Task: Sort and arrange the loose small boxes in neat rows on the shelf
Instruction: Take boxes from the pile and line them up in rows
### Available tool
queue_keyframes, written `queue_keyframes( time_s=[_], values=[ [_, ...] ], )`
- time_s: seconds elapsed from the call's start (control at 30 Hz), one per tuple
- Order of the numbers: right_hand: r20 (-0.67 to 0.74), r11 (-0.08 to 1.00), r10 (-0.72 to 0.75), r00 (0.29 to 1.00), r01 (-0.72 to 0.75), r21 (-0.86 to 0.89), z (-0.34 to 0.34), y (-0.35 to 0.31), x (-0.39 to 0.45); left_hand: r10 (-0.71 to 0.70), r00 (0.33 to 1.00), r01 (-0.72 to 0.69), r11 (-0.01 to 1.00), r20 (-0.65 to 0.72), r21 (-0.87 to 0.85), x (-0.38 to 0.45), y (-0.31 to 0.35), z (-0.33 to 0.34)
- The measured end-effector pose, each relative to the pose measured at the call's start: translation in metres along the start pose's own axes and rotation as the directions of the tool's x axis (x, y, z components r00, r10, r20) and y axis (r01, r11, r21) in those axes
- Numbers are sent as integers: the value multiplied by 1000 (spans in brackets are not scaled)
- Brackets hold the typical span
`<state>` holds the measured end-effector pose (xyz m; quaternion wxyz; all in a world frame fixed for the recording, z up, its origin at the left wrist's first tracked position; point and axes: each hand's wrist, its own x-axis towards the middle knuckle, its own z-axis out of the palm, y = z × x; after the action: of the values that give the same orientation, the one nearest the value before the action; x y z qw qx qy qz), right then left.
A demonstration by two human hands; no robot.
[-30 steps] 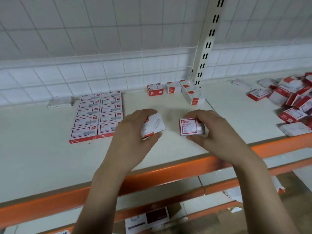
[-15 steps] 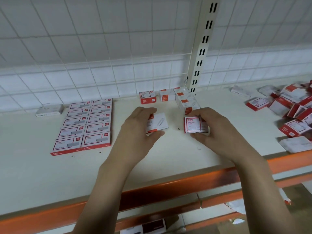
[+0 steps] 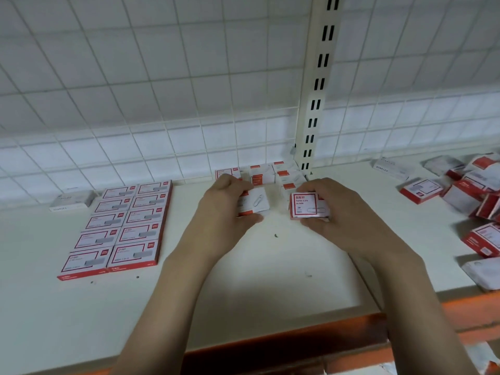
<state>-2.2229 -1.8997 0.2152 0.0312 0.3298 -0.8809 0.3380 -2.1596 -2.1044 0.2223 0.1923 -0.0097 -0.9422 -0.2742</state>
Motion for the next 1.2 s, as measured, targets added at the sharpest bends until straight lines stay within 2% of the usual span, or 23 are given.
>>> queue_keyframes(
  time_s=[0.17,0.3,0.5,0.77,0.93,1.2],
  values=[
    [3,999,33,999,-33,3,-9,14,3,4,1000,-5,999,17,38,11,2,6],
    [1,996,66,998,-65,-56,-15,27,3,31,995,-41,994,96,103,13,12,17],
    [-29,991,85,996,-88,-105,-20,43,-3,91,977,-109,990,191,88,16,35,45],
    [-28,983,138,990,-140,-115,-26,56,-14,151,935,-229,948,322,220,11,42,63],
    [-21,983,152,988,-154,-98,-25,59,-16,243,942,-305,909,231,285,8,35,65],
    [-24,983,164,986,-165,-79,-24,60,-19,216,953,-283,884,212,373,19,39,72]
  ],
)
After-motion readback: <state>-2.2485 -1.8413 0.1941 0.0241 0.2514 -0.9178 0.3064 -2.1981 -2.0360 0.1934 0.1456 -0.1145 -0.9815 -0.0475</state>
